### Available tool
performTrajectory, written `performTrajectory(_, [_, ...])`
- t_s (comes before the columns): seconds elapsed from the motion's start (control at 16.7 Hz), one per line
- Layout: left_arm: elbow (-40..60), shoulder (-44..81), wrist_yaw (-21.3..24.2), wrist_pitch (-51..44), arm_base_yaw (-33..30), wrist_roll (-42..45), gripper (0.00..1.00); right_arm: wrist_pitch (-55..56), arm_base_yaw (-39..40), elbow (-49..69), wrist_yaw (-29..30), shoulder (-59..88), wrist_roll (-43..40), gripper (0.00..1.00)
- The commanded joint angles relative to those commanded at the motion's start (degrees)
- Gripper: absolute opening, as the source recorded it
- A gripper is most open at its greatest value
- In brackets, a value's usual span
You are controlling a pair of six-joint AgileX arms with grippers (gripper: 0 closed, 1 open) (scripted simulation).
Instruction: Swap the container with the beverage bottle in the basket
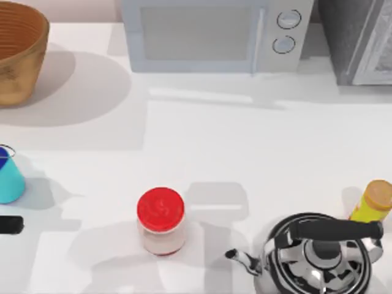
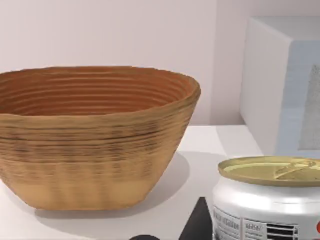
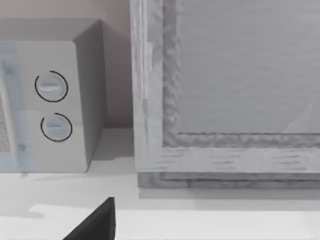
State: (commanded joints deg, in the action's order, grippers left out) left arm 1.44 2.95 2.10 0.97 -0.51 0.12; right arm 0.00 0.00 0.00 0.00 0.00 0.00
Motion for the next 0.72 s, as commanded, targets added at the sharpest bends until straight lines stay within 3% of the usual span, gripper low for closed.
performTrajectory(0.72, [18.6, 36.9, 25.3, 17.1, -9.6, 0.7, 0.00, 0.0, 0.0, 0.0, 0.0, 0.0, 0.0, 1.00])
